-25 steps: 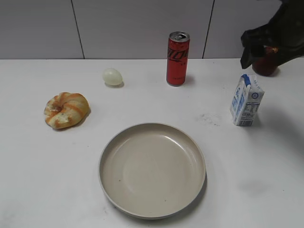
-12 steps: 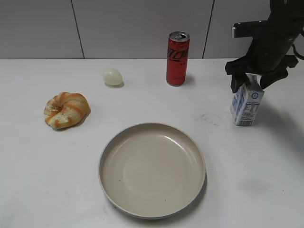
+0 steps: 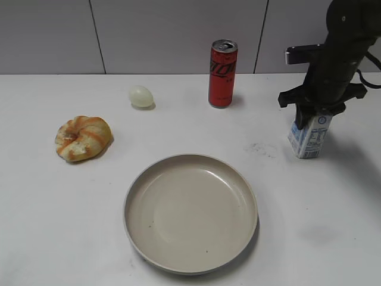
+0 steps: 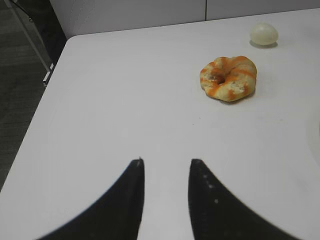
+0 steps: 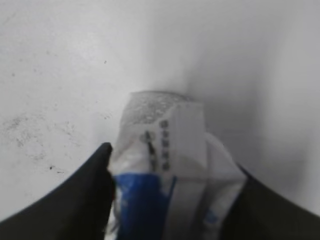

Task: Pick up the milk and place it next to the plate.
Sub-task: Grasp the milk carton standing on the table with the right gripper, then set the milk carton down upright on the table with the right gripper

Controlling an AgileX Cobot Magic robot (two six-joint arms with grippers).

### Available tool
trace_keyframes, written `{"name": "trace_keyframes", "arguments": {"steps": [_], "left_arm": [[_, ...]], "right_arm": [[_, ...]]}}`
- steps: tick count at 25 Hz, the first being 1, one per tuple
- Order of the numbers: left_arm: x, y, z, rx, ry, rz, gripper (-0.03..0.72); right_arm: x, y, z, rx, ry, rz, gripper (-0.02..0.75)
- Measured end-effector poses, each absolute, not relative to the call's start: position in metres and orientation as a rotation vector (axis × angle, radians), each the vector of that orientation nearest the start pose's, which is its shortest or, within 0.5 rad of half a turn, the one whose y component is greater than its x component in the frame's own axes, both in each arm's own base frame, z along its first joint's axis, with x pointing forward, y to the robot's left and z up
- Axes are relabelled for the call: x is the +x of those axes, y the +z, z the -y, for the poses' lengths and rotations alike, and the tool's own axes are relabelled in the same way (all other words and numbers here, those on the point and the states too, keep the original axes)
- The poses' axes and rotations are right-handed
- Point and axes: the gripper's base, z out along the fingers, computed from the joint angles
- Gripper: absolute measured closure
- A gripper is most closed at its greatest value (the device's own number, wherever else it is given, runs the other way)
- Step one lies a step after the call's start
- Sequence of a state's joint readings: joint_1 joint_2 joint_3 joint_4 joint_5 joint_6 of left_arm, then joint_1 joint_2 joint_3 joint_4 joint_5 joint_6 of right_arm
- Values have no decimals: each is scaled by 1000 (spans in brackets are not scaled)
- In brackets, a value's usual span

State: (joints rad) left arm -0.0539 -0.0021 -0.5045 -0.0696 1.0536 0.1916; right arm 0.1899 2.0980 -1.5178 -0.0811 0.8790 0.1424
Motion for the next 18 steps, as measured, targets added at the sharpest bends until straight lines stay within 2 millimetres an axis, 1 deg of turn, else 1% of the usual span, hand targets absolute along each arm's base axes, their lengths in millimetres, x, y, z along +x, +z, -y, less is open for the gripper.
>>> {"name": "trace_keyframes", "arguments": {"steps": [4, 6, 8, 10, 14, 16, 18], "left_arm": [[-6, 279, 5, 251, 4, -2013, 448], [-6, 279, 5, 251, 4, -2013, 448], [-6, 279, 5, 251, 4, -2013, 448], [-6, 279, 5, 251, 4, -2013, 448], [-6, 279, 5, 251, 4, -2013, 448], [-6, 279, 5, 251, 4, -2013, 448], [-6, 279, 5, 251, 4, -2013, 449]], "right_arm": [[417, 165, -74, -137, -63, -2971, 461], [415, 174, -74, -148, -63, -2963, 461], [413, 192, -73, -158, -56, -2926, 461], [408, 215, -72, -165, -46, -2879, 461], [391, 258, -73, -176, -28, -2817, 461], [377, 269, -77, -200, -25, -2800, 461], [357, 276, -85, -206, -10, -2796, 462]]}}
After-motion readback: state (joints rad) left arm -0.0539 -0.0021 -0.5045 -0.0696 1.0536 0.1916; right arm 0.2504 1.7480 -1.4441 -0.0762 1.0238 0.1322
